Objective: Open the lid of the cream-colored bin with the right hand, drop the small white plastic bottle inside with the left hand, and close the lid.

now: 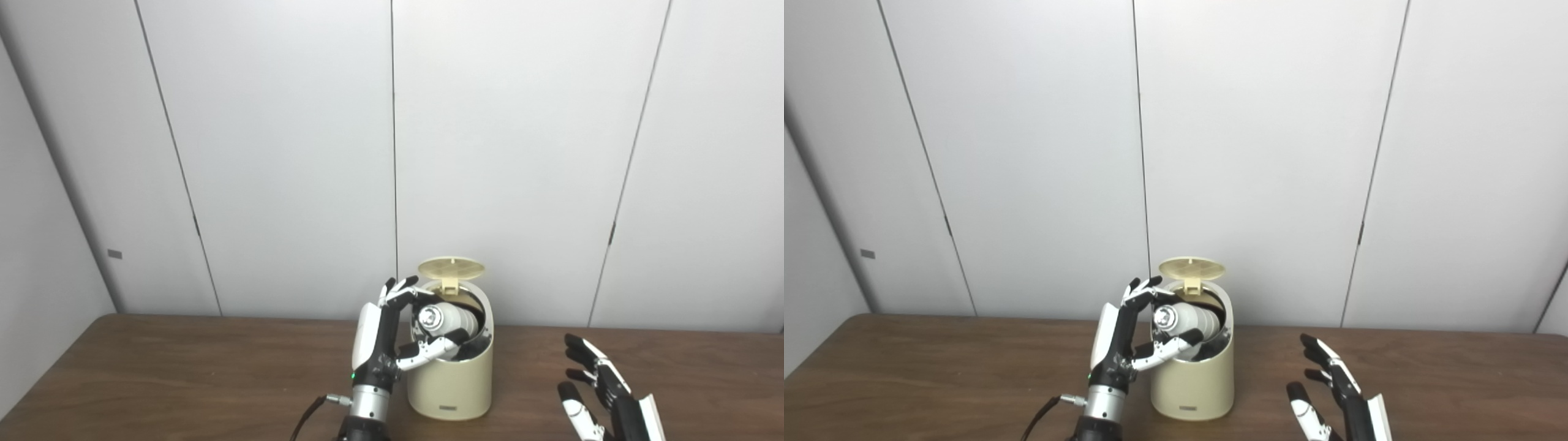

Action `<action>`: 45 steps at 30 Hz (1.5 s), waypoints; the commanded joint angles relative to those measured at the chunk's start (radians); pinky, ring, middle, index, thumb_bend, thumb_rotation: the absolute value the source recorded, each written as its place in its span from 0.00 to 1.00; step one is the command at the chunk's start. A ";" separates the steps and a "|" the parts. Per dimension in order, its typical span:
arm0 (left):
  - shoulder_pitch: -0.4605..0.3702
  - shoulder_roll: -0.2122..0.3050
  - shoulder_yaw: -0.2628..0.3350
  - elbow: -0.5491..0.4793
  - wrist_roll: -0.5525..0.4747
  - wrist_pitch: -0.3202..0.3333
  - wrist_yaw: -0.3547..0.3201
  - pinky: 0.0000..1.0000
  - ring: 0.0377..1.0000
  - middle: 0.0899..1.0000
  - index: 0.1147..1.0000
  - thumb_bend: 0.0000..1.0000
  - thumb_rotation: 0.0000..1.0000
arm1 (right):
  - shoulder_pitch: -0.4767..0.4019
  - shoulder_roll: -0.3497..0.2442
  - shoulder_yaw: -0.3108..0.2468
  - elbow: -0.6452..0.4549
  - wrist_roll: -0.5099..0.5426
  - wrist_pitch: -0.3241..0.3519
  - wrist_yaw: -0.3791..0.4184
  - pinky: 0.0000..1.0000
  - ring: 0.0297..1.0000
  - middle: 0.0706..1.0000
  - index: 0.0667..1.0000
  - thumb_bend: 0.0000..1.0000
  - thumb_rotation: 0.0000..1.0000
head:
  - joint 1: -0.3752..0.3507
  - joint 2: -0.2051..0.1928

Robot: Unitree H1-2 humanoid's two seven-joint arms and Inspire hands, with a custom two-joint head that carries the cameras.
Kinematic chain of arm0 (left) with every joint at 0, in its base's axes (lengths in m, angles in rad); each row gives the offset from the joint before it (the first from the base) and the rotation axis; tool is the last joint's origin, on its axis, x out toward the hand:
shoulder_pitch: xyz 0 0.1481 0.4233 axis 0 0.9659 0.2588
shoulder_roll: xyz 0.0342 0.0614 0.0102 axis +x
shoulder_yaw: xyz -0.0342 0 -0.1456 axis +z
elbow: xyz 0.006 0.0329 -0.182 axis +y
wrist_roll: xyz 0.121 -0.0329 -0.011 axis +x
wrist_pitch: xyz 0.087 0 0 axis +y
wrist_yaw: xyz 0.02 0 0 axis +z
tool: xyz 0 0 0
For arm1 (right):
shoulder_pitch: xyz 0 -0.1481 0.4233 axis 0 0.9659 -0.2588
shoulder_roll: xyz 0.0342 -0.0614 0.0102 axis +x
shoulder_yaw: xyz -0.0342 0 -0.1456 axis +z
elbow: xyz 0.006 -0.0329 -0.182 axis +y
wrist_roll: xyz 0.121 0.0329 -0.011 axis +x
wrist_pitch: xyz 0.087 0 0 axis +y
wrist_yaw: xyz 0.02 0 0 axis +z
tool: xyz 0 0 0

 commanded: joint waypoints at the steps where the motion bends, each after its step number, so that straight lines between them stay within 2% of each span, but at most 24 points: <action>1: -0.028 0.013 0.005 -0.012 0.028 -0.015 -0.027 1.00 0.92 0.65 0.59 1.00 0.60 | -0.023 0.007 0.004 -0.019 0.005 -0.012 0.003 0.73 0.82 0.84 0.81 0.23 0.68 | 0.000 0.000; 3: -0.027 0.021 0.004 -0.019 0.044 -0.015 -0.052 1.00 0.95 0.74 0.68 1.00 0.61 | -0.022 0.007 0.005 -0.021 -0.005 -0.005 0.001 0.73 0.82 0.84 0.81 0.22 0.68 | 0.001 -0.001; 7: -0.019 0.040 0.004 -0.048 0.095 -0.015 -0.076 1.00 0.99 0.87 0.79 1.00 0.62 | -0.023 0.009 0.004 -0.021 -0.021 0.001 -0.008 0.73 0.82 0.84 0.81 0.21 0.63 | 0.002 0.000; 10: -0.007 0.050 0.011 -0.081 0.117 -0.015 -0.094 1.00 1.00 0.89 0.82 1.00 0.62 | -0.025 0.009 0.005 -0.020 -0.029 0.006 -0.010 0.73 0.82 0.84 0.81 0.21 0.65 | 0.002 -0.001; 16: 0.020 0.066 0.025 -0.141 0.124 -0.015 -0.123 1.00 1.00 0.90 0.81 1.00 0.61 | -0.028 0.009 0.002 -0.014 -0.018 -0.001 -0.009 0.73 0.83 0.84 0.81 0.23 0.66 | 0.005 -0.002; 19: 0.040 0.069 0.039 -0.181 0.111 -0.015 -0.126 1.00 1.00 0.93 0.81 1.00 0.59 | -0.030 0.009 0.002 -0.012 -0.019 0.000 -0.009 0.73 0.83 0.84 0.82 0.23 0.67 | 0.007 -0.002; 21: 0.060 0.065 0.047 -0.222 0.122 -0.015 -0.053 1.00 0.94 0.84 0.75 1.00 0.49 | -0.032 0.011 0.001 -0.009 -0.015 0.002 -0.008 0.74 0.83 0.84 0.82 0.23 0.67 | 0.009 -0.002; 23: 0.086 0.059 0.053 -0.280 0.126 -0.015 0.033 1.00 0.85 0.68 0.64 0.96 0.24 | -0.034 0.012 0.000 -0.007 -0.012 0.001 -0.009 0.74 0.83 0.84 0.82 0.23 0.67 | 0.010 -0.002; 24: 0.101 0.057 0.060 -0.313 0.133 -0.015 0.062 1.00 0.80 0.60 0.58 0.90 0.11 | -0.036 0.012 0.000 -0.004 -0.015 -0.001 -0.011 0.74 0.83 0.84 0.82 0.23 0.66 | 0.011 -0.003; 25: 0.120 0.056 0.071 -0.351 0.137 -0.015 0.082 1.00 0.77 0.52 0.51 0.72 0.06 | -0.039 0.011 0.000 0.001 -0.017 -0.005 -0.013 0.73 0.83 0.84 0.81 0.23 0.65 | 0.012 -0.005; 27: 0.154 0.058 0.090 -0.425 0.126 -0.015 0.094 1.00 0.73 0.48 0.42 0.56 0.01 | -0.043 0.011 -0.001 0.008 -0.017 -0.008 -0.015 0.73 0.82 0.84 0.81 0.22 0.64 | 0.013 -0.008; 31: 0.221 0.069 0.142 -0.579 0.048 -0.015 0.050 1.00 0.75 0.45 0.41 0.52 0.00 | -0.052 0.011 -0.004 0.019 -0.009 -0.016 -0.018 0.73 0.83 0.84 0.81 0.24 0.67 | 0.015 -0.014; 33: 0.252 0.076 0.173 -0.635 0.043 -0.015 0.027 1.00 0.78 0.65 0.42 0.51 0.03 | -0.055 0.010 -0.006 0.024 0.008 -0.024 -0.014 0.74 0.83 0.85 0.82 0.23 0.65 | 0.016 -0.016; 36: 0.277 0.100 0.192 -0.683 0.051 -0.015 0.027 0.95 0.73 0.48 0.41 0.52 0.01 | -0.060 0.007 -0.010 0.030 0.033 -0.035 -0.009 0.76 0.85 0.86 0.83 0.23 0.63 | 0.018 -0.019; 37: 0.283 0.114 0.191 -0.686 0.066 -0.015 0.041 0.80 0.69 0.46 0.41 0.52 0.00 | -0.062 0.004 -0.011 0.032 0.039 -0.041 -0.008 0.77 0.86 0.86 0.83 0.23 0.61 | 0.019 -0.020; 38: 0.287 0.123 0.190 -0.687 0.076 -0.015 0.053 0.72 0.67 0.46 0.40 0.52 0.00 | -0.063 0.002 -0.011 0.033 0.043 -0.044 -0.008 0.77 0.86 0.86 0.83 0.23 0.61 | 0.019 -0.020; 40: 0.301 0.148 0.185 -0.683 0.065 -0.015 0.056 0.63 0.65 0.47 0.40 0.51 0.00 | -0.062 -0.002 -0.012 0.021 0.047 -0.037 -0.005 0.77 0.86 0.87 0.83 0.24 0.63 | 0.021 -0.023; 41: 0.309 0.155 0.184 -0.686 0.029 -0.015 0.035 0.63 0.66 0.54 0.42 0.50 0.04 | -0.062 -0.004 -0.012 0.015 0.045 -0.034 -0.004 0.78 0.86 0.87 0.83 0.24 0.66 | 0.021 -0.023; 43: 0.331 0.161 0.198 -0.702 -0.076 -0.015 -0.056 0.64 0.67 0.62 0.43 0.48 0.08 | -0.060 -0.011 -0.009 -0.006 0.037 -0.023 0.002 0.78 0.86 0.87 0.84 0.25 0.70 | 0.019 -0.014; 44: 0.340 0.160 0.210 -0.707 -0.110 -0.015 -0.096 0.67 0.70 0.67 0.57 0.40 0.41 | -0.060 -0.014 -0.007 -0.015 0.033 -0.019 0.005 0.79 0.87 0.87 0.85 0.24 0.71 | 0.019 -0.014; 45: 0.353 0.157 0.227 -0.710 -0.153 -0.015 -0.158 0.68 0.72 0.69 0.65 0.36 0.59 | -0.062 -0.026 -0.001 -0.034 0.019 -0.013 0.017 0.79 0.87 0.88 0.85 0.23 0.71 | 0.019 -0.014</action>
